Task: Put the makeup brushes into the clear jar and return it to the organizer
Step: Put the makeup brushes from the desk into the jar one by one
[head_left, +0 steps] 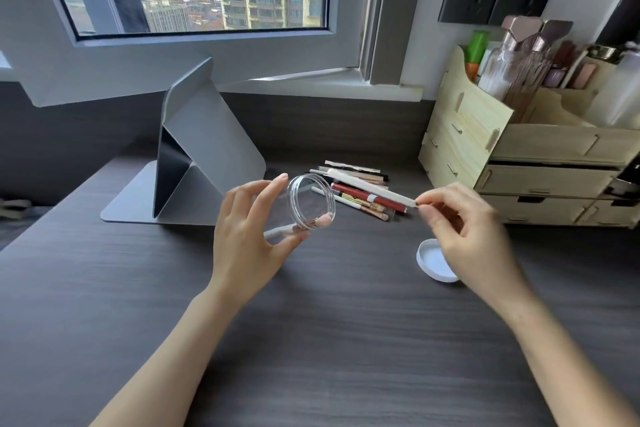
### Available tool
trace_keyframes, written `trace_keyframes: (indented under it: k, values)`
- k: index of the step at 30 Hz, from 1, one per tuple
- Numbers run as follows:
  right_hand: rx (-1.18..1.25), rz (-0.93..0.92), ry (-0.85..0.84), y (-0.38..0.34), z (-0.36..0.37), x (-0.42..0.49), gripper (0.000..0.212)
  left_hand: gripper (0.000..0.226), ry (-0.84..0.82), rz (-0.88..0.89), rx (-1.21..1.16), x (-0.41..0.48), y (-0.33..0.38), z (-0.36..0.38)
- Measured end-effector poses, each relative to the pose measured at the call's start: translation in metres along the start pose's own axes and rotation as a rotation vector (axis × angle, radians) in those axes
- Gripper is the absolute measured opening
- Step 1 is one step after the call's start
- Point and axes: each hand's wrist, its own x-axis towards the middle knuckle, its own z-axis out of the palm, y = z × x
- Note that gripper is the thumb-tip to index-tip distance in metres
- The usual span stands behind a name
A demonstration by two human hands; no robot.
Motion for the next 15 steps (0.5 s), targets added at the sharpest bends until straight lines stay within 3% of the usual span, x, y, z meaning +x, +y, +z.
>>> trace_keyframes:
  k: [5,7,12,15]
  values:
    - [-0.177,-0.263,-0.083,-0.032,0.012,-0.004,0.01,0.073,-0.006,0.099,0.008,-0.001,0.006,0.002]
    - [-0.134,-0.331,-0.075,-0.039,0.031,-0.004,0.008,0.073,-0.009,0.136,-0.006,-0.003,0.007,0.003]
    - [-0.059,-0.309,0.078,-0.048,0.064,-0.011,0.011,0.068,-0.019,0.127,-0.028,-0.004,0.006,0.003]
    - [-0.076,-0.377,0.062,-0.047,0.069,-0.014,0.01,0.066,-0.023,0.095,-0.045,-0.004,0.007,0.003]
